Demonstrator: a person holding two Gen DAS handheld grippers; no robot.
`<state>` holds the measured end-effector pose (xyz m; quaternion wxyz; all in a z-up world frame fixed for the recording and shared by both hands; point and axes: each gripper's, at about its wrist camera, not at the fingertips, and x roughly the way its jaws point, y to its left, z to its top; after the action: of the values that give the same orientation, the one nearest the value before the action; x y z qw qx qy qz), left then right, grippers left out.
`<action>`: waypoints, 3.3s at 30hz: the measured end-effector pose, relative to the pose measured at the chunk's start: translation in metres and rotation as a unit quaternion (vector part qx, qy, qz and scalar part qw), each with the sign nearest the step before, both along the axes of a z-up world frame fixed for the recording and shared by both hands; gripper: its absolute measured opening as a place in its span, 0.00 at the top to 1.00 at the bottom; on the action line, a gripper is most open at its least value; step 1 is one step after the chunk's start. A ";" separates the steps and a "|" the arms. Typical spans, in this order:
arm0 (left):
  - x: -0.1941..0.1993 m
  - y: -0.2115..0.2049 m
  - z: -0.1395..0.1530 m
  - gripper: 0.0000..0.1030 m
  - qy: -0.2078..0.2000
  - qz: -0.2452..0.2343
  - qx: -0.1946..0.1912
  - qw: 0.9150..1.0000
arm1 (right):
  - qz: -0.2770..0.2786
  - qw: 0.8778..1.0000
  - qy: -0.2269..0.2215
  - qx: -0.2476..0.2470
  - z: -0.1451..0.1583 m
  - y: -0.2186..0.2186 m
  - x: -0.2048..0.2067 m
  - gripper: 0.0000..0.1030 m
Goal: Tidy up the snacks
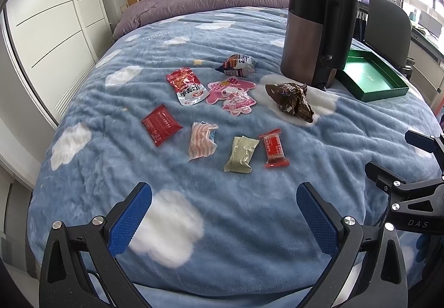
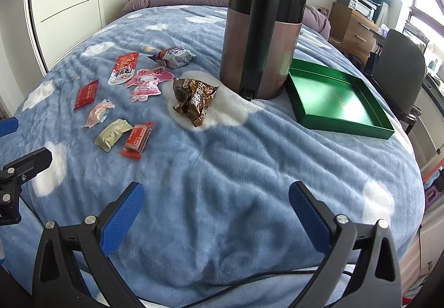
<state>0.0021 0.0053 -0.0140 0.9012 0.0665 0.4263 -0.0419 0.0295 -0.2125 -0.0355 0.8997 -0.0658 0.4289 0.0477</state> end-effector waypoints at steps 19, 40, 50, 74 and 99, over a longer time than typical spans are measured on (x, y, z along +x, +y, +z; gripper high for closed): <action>0.003 -0.001 -0.001 0.01 0.012 -0.001 -0.008 1.000 | 0.000 1.000 0.000 0.001 0.001 -0.001 0.000 0.00; 0.006 -0.001 0.001 0.01 0.015 0.015 0.009 1.000 | 0.002 1.000 -0.002 0.006 0.001 0.000 -0.001 0.00; 0.020 0.030 -0.016 0.01 0.052 0.056 -0.007 0.997 | 0.015 0.999 0.018 0.027 -0.010 0.009 0.005 0.00; 0.127 0.042 -0.068 0.46 0.131 0.022 -0.041 0.990 | 0.081 0.991 0.072 0.077 -0.051 0.077 0.072 0.00; 0.183 0.022 -0.103 0.65 0.173 0.002 -0.054 0.983 | 0.078 0.982 0.121 0.119 -0.083 0.076 0.109 0.90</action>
<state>0.1847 0.0275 -0.1169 0.8162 0.0085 0.5729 -0.0740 0.1389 -0.1369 -0.1183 0.8363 0.0147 0.5191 0.1757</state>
